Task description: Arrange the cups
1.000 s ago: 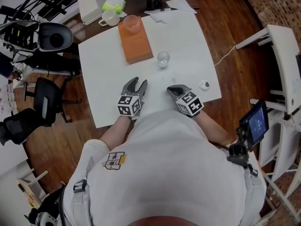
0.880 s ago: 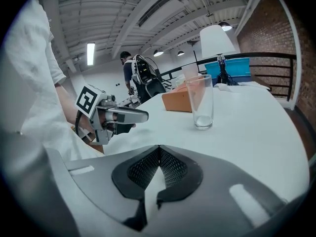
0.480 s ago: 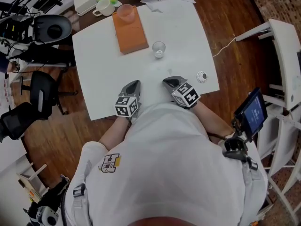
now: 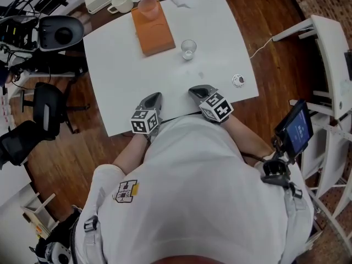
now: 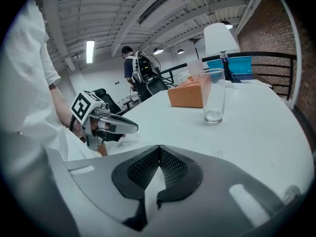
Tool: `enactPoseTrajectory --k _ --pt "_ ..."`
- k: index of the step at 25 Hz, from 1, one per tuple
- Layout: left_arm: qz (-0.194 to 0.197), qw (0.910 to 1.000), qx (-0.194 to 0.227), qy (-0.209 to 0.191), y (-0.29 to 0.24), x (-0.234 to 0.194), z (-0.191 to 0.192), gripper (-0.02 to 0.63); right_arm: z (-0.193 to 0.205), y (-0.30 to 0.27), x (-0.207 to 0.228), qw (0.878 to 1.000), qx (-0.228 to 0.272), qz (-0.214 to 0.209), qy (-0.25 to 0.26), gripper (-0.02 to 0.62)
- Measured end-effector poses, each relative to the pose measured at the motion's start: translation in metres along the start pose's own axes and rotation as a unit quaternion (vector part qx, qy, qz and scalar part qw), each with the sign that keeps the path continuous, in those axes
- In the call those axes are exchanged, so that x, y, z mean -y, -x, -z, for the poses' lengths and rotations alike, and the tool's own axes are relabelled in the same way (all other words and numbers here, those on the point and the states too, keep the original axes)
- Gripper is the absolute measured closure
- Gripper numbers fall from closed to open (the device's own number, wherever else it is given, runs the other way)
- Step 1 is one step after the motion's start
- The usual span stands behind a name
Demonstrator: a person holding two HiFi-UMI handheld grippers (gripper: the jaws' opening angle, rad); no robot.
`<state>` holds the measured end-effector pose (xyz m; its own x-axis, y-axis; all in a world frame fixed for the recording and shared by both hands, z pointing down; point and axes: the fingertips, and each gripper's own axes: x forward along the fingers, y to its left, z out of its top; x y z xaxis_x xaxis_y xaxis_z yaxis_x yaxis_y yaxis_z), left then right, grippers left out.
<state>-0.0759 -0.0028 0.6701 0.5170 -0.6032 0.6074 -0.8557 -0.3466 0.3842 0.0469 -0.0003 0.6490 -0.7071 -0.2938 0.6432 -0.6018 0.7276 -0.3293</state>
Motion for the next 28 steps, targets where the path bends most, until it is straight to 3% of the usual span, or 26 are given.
enactPoseTrajectory --k 28 --pt "0.02 0.9993 0.006 -0.03 0.03 -0.024 0.006 0.604 -0.013 -0.021 -0.037 1.0 0.01 0.027 0.008 0.595"
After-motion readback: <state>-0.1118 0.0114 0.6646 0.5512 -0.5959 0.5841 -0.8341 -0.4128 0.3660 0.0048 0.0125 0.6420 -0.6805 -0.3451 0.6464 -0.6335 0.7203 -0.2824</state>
